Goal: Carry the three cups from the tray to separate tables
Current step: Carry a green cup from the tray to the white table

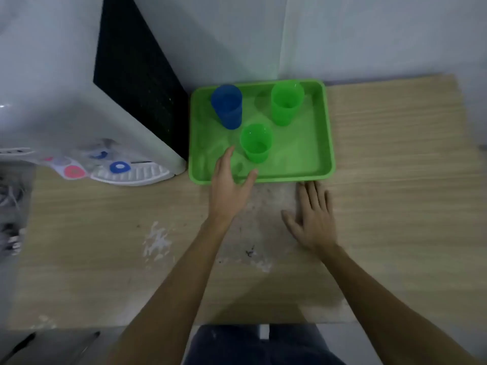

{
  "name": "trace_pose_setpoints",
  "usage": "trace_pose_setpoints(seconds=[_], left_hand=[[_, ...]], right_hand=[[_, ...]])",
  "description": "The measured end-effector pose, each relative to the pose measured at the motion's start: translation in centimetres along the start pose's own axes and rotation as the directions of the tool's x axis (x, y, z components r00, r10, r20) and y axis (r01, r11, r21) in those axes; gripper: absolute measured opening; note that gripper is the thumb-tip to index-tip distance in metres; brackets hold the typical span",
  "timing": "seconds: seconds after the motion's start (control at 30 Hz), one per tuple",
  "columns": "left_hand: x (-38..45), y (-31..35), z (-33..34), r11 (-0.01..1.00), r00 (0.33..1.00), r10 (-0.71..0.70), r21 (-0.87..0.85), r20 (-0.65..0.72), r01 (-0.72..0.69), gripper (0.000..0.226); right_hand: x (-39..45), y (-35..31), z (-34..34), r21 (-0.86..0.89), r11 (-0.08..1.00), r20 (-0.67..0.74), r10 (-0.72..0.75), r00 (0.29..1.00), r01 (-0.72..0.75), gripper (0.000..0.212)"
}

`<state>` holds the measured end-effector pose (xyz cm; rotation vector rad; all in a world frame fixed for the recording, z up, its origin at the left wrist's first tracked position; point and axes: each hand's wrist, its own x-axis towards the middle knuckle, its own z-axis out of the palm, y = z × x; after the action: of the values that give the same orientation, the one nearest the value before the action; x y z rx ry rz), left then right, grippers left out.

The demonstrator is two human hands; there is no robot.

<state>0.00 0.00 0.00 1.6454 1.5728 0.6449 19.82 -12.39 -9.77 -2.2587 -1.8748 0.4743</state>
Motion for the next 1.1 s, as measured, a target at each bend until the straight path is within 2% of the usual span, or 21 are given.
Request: trace_pose_setpoints(seconds=[0.17, 0.3, 0.53, 0.77, 1.0, 1.1], left_hand=[[3.3, 0.4, 1.9, 0.990, 0.992, -0.122, -0.072, 0.022, 0.124, 0.105], [5.0, 0.7, 3.0, 0.985, 0.991, -0.130, -0.114, 0.024, 0.132, 0.115], [6.2, 0.7, 4.4, 0.968, 0.986, -0.163, -0.188, 0.025, 0.164, 0.100], [5.6, 1.1, 4.1, 0.969, 0.987, -0.163, -0.191, -0.018, 0.156, 0.092], [2.4, 2.0, 1.9, 0.979, 0.995, -0.068, -0.196, -0.076, 0.052, 0.093], [0.1, 2.5, 0.3, 0.983, 0.997, 0.020, -0.179, -0.072, -0.032, 0.088]], right_hand=[[-0.1, -0.2, 0.4, -0.076, 0.997, 0.028, 0.036, 0.999, -0.034, 0.089], [0.1, 0.0, 0.2, -0.088, 0.996, 0.049, 0.017, 0.999, -0.013, 0.090], [0.1, 0.1, 0.4, -0.086, 0.996, 0.059, 0.020, 0.998, -0.015, 0.090], [0.0, 0.3, 0.7, -0.094, 0.995, 0.071, 0.019, 0.997, -0.012, 0.091], [-0.1, 0.3, 0.1, -0.081, 0.997, 0.116, 0.015, 0.993, -0.005, 0.090], [0.0, 0.3, -1.2, -0.051, 0.999, 0.202, 0.010, 0.979, 0.000, 0.094]])
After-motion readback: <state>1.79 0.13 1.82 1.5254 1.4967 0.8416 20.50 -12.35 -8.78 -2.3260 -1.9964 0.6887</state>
